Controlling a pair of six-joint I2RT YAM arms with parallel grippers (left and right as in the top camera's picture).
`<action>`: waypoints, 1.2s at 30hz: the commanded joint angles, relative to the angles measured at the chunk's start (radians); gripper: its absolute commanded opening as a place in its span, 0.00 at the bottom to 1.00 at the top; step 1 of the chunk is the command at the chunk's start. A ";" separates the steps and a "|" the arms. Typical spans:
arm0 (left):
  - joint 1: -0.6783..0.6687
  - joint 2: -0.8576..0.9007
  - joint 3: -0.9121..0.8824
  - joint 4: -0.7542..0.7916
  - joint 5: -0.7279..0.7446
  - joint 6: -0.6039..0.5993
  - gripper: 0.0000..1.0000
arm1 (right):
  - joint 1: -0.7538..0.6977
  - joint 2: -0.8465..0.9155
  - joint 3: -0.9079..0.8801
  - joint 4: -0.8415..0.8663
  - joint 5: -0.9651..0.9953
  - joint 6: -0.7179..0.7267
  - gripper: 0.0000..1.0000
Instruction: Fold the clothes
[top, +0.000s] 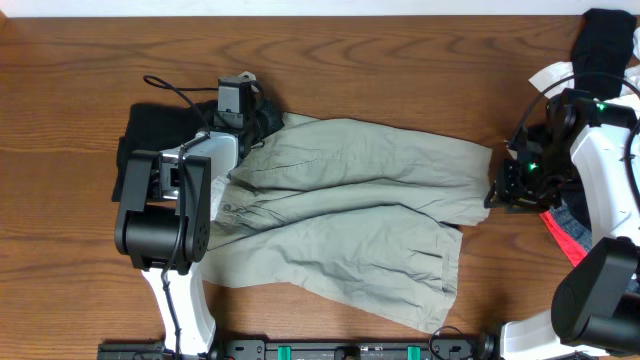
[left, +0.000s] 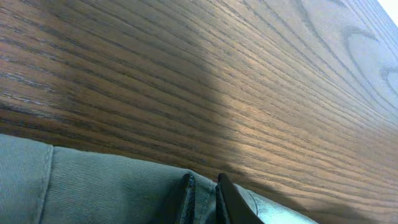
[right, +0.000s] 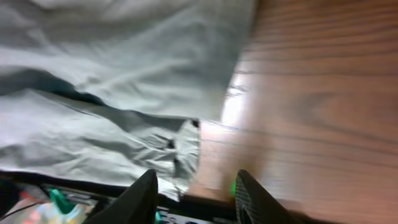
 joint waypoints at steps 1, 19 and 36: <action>-0.009 0.038 -0.034 -0.047 0.029 0.018 0.14 | -0.007 0.002 -0.004 0.023 0.071 0.018 0.40; -0.008 -0.230 -0.034 -0.284 0.079 0.282 0.15 | 0.201 0.150 -0.004 0.448 -0.158 -0.076 0.01; -0.027 -0.224 -0.042 -0.536 0.034 0.328 0.21 | 0.218 0.402 -0.004 0.561 -0.071 0.008 0.01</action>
